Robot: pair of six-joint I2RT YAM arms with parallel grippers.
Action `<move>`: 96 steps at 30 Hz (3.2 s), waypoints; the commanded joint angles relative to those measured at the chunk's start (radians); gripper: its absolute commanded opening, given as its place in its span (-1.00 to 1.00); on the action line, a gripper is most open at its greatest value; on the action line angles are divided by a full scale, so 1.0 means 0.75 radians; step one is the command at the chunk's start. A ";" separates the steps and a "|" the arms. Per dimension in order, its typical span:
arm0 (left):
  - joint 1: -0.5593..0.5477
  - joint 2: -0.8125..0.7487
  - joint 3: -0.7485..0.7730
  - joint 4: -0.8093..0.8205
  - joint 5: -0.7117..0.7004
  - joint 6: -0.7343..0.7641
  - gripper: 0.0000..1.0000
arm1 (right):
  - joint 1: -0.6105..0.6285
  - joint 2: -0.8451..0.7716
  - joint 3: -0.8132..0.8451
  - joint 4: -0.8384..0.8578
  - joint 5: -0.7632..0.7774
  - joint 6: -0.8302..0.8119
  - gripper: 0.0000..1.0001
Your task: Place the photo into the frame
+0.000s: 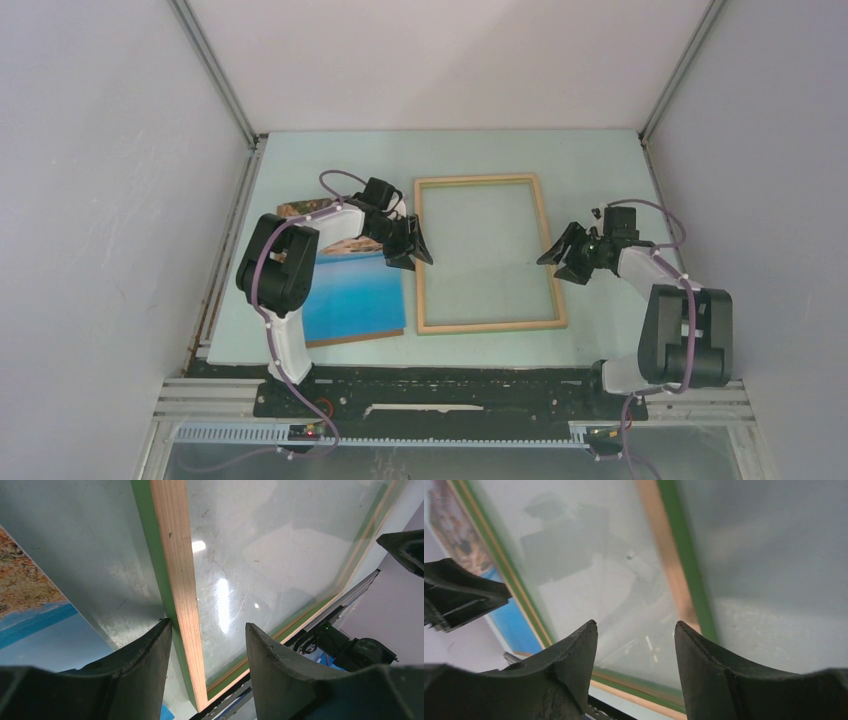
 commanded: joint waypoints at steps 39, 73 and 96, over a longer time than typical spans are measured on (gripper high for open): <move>-0.006 0.010 -0.007 0.044 0.068 -0.025 0.26 | -0.037 -0.171 -0.024 0.164 -0.488 0.169 0.28; -0.002 0.039 0.023 0.022 0.045 -0.010 0.43 | -0.024 0.481 0.261 0.199 -0.413 0.005 0.31; -0.002 0.018 0.027 0.001 -0.004 0.010 0.55 | 0.014 0.016 0.134 -0.047 -0.112 -0.054 0.32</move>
